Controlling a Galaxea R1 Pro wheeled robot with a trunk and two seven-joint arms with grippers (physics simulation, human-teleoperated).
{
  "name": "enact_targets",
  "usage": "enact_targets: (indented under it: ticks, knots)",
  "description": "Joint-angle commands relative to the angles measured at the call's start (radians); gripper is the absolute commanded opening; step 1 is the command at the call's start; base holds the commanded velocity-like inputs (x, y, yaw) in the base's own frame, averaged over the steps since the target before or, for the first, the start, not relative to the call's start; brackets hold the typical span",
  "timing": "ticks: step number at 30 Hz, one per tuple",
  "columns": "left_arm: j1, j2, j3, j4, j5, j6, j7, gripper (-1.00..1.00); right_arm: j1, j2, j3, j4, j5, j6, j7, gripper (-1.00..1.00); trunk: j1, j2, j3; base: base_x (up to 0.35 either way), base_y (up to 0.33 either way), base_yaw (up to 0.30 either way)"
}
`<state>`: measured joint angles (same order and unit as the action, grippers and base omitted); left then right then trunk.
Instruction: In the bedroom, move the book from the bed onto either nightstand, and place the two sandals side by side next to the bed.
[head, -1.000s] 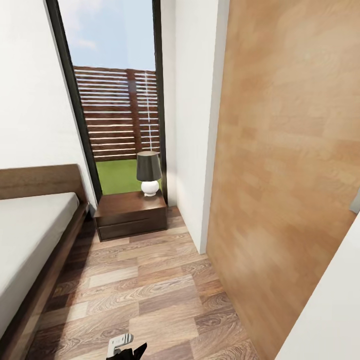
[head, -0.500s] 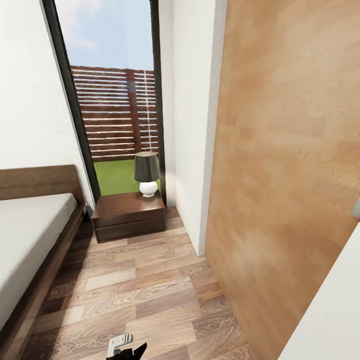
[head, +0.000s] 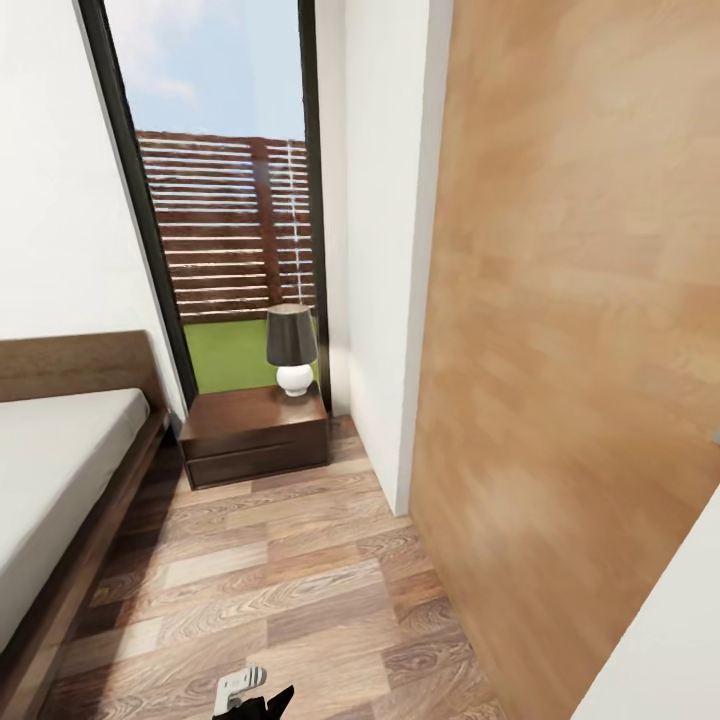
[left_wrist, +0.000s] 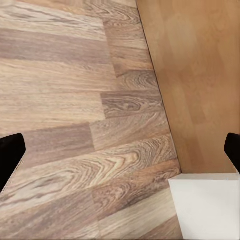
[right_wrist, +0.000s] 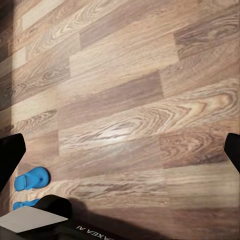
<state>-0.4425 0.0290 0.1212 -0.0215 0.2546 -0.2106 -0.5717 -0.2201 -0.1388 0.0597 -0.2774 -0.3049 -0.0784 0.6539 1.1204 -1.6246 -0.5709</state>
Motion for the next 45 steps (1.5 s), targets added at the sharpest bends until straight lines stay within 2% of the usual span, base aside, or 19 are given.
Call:
enact_targets:
  ticks: [1, 8, 22, 34, 45]
  knots:
    - [-0.001, 0.000, 0.008, 0.002, -0.002, -0.001, -0.005, 1.00, -0.001, -0.001, 0.006, 0.001, -0.005, -0.006, 0.001, 1.00, 0.000, 0.000, -0.001, 0.282, 0.081, 0.000]
    - [-0.001, 0.000, 0.008, 0.002, -0.002, -0.001, -0.005, 1.00, -0.001, -0.001, 0.006, 0.000, -0.005, -0.006, 0.002, 1.00, 0.000, 0.000, -0.001, 0.210, 0.043, 0.000]
    - [-0.001, 0.000, 0.007, 0.002, -0.003, -0.001, -0.004, 1.00, -0.001, -0.001, 0.006, 0.000, -0.005, -0.006, 0.002, 1.00, 0.000, 0.000, -0.013, 0.014, 0.002, 0.099]
    - [-0.001, 0.000, 0.008, 0.002, -0.002, -0.001, -0.004, 1.00, -0.001, -0.001, 0.006, 0.000, -0.005, -0.006, 0.003, 1.00, 0.000, 0.000, -0.017, 0.272, 0.000, 0.050]
    - [-0.001, 0.000, 0.007, 0.002, -0.003, -0.001, -0.005, 1.00, -0.001, -0.001, 0.006, 0.000, -0.005, -0.006, 0.002, 1.00, 0.000, 0.000, -0.018, 0.115, -0.037, 0.000]
